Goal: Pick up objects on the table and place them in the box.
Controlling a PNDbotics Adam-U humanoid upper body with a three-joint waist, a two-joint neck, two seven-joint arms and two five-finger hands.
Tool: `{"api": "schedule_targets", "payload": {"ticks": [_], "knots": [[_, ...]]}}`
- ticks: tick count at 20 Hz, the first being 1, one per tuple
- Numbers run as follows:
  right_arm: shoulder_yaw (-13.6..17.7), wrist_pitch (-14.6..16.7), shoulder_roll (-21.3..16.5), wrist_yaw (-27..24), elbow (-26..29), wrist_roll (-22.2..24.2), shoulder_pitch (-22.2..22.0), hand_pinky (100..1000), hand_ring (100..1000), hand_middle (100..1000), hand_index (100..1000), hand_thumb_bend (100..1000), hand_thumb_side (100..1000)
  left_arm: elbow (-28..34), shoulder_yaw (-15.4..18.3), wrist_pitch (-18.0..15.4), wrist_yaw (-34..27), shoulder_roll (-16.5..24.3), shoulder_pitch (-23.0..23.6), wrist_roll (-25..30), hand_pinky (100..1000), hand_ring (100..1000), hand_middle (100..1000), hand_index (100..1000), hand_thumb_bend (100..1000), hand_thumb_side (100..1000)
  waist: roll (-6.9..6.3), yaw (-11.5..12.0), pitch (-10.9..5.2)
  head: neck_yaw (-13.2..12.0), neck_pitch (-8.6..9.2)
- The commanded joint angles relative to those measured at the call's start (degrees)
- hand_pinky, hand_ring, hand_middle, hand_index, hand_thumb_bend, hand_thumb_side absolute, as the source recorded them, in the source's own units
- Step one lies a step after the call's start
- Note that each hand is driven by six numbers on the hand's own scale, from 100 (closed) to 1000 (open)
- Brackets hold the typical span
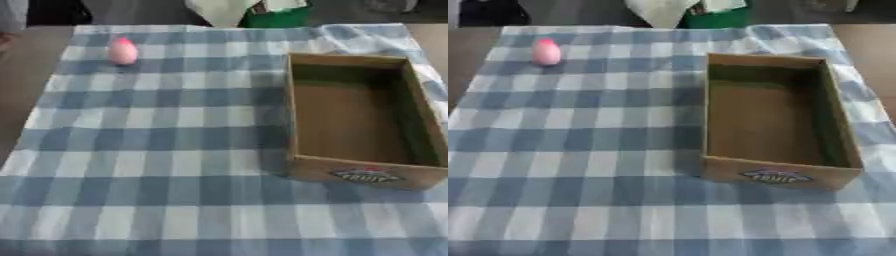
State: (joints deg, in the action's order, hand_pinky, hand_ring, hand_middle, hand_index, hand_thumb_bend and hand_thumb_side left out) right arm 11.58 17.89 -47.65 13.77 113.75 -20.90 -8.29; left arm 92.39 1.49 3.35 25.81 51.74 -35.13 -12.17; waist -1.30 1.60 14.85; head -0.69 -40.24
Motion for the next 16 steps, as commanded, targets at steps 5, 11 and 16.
{"api": "schedule_targets", "payload": {"ticks": [5,11,16], "knots": [[-0.2,0.1,-2.0,-0.5,0.8,0.8,1.1,853,909,874,981,100,1000,-15.2,-3.5,-4.6,11.0,-4.4,-13.7,12.3,466,647,736,852,862,1000,-0.43,-0.8,-0.64,-0.3,1.40],[-0.6,0.2,-2.2,-0.6,0.8,1.4,2.2,853,911,873,979,100,1000,-30.5,-4.0,-7.6,25.6,-10.7,-22.8,17.6,484,676,750,895,1000,1000,-0.91,-2.2,0.16,-1.4,3.00],[-0.9,0.3,-2.3,-0.6,0.8,1.8,3.0,853,909,871,977,100,1000,-40.4,-2.8,-8.9,34.1,-15.3,-27.5,19.0,507,710,766,926,1000,995,-1.13,-3.4,0.96,-2.1,4.39]]}}
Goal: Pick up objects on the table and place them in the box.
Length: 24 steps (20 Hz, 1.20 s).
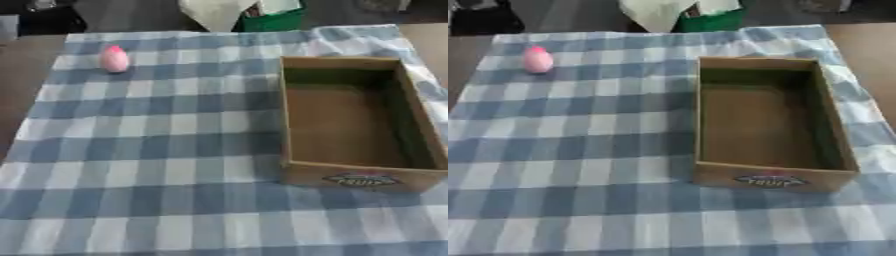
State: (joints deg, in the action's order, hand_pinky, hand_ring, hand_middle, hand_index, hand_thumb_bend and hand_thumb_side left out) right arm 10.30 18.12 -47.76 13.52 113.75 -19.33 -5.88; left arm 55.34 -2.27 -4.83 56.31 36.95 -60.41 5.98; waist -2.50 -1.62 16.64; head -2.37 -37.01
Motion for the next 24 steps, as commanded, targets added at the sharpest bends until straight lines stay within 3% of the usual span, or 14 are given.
{"api": "schedule_targets", "payload": {"ticks": [1,3,8,12,17,24], "knots": [[0.3,0.1,-2.2,-0.4,0.8,0.3,0.8,853,909,871,977,100,1000,-4.8,1.1,-1.2,4.9,-1.3,-2.9,1.4,509,712,767,927,1000,990,0.04,-0.3,-0.69,-0.5,1.31],[0.1,0.1,-2.2,-0.4,0.8,0.5,1.1,853,909,870,976,100,1000,-7.4,1.5,-2.2,6.7,-2.8,-4.1,3.5,530,740,789,938,988,927,0.00,-0.5,-0.42,-0.7,1.60],[-0.2,-0.1,-2.1,-0.5,0.8,1.1,1.6,854,907,869,974,100,1000,-9.9,2.3,-3.1,6.9,-5.0,-5.3,9.3,564,782,821,946,757,803,-0.13,-0.9,-0.01,-0.9,2.09],[-0.2,-0.2,-1.9,-0.6,0.8,1.3,1.7,854,906,868,970,100,1000,-10.2,2.5,-1.4,6.2,-5.3,-5.2,11.6,581,804,847,969,735,724,-0.25,-1.1,0.11,-0.9,2.38],[-0.3,-0.5,-1.5,-0.6,0.8,1.7,1.7,855,904,866,968,100,1000,-11.0,3.1,1.6,4.0,-5.4,-5.3,13.7,575,805,850,965,709,723,-0.38,-1.3,0.43,-1.1,2.76],[-0.4,-0.7,-1.2,-0.4,0.8,2.1,2.1,856,902,865,963,100,1000,-12.0,3.5,8.3,9.1,-5.6,-5.4,11.3,543,781,820,956,573,731,-0.47,-1.9,1.27,-1.4,3.07]]}}
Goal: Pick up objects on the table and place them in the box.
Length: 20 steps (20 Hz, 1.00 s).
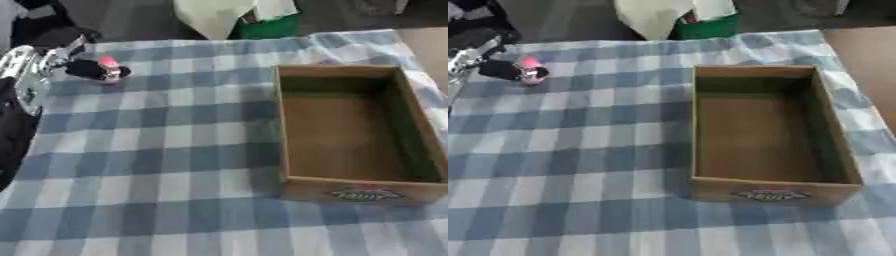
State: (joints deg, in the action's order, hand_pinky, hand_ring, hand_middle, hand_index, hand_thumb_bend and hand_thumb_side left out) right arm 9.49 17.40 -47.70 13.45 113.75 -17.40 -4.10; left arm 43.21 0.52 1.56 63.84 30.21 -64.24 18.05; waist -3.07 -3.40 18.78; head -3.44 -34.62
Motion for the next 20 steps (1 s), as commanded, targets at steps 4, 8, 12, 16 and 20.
{"api": "schedule_targets", "payload": {"ticks": [4,8,12,16,20], "knots": [[0.4,0.2,-1.1,-0.2,0.8,0.0,0.5,856,900,862,961,100,1000,-0.8,1.3,4.1,2.6,1.0,-1.7,-1.1,531,774,812,948,539,719,0.10,-0.5,-0.23,-0.6,0.80],[0.3,0.2,-0.9,0.1,0.8,-0.2,0.6,856,899,861,960,100,1000,-1.7,1.8,5.7,3.8,1.2,-1.6,-1.2,522,770,808,943,523,709,0.15,-0.8,0.41,-0.9,1.36],[0.2,0.2,-0.6,0.3,0.8,-0.3,0.8,857,899,861,959,100,1000,-2.4,2.3,5.9,2.4,0.9,-1.4,-0.4,503,748,766,905,519,697,0.25,-0.9,0.97,-1.1,1.73],[0.2,0.0,-0.3,0.5,0.8,-0.4,0.9,857,898,860,960,100,1000,-2.4,2.2,5.2,0.1,0.8,-1.3,0.7,472,705,717,840,506,676,0.36,-0.9,1.34,-1.1,1.61],[0.1,-0.3,-0.1,0.6,0.8,-0.3,0.9,858,898,860,960,100,1000,-1.9,2.0,5.1,-0.7,0.8,-1.3,0.1,438,675,689,815,407,668,0.40,-1.0,1.57,-1.2,1.57]]}}
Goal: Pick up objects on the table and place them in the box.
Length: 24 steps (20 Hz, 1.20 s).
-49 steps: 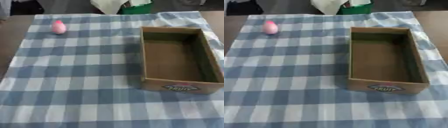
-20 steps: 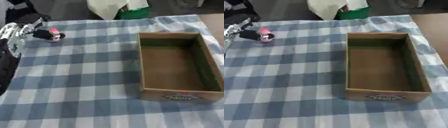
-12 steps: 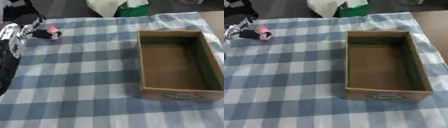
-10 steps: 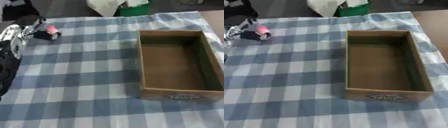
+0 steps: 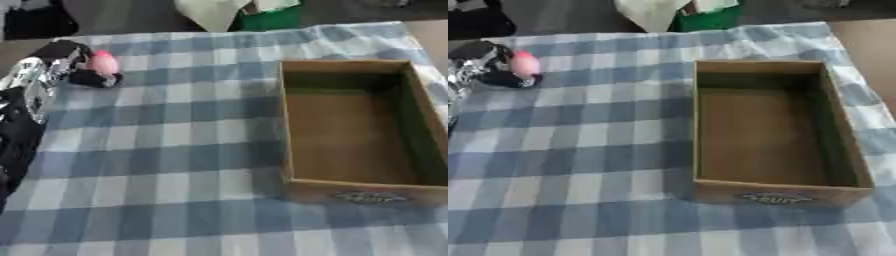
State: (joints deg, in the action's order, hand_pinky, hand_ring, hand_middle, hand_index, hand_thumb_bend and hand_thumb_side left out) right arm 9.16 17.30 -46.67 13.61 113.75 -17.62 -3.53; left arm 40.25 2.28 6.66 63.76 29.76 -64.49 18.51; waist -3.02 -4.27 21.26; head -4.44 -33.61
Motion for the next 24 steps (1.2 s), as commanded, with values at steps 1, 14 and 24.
{"api": "schedule_targets", "payload": {"ticks": [1,14,24], "knots": [[0.5,-0.3,-1.0,0.4,0.8,-0.1,0.3,858,898,860,960,100,1000,1.1,0.3,0.1,-0.7,1.2,-1.0,-0.6,427,666,678,790,298,659,0.36,-0.1,-0.90,-0.2,0.57],[0.5,-0.5,-0.9,-0.1,0.8,-0.1,0.2,858,897,858,959,100,1000,1.8,-0.1,1.6,-1.6,1.3,-0.5,-4.0,351,602,601,681,100,357,0.52,0.0,-1.76,0.0,0.55],[0.9,-0.4,-1.0,-1.2,0.8,-0.6,-0.4,857,897,857,958,100,1000,8.1,-0.6,2.9,-4.2,1.6,-0.2,-12.8,312,526,525,608,100,341,0.77,0.5,-3.50,0.9,-0.06]]}}
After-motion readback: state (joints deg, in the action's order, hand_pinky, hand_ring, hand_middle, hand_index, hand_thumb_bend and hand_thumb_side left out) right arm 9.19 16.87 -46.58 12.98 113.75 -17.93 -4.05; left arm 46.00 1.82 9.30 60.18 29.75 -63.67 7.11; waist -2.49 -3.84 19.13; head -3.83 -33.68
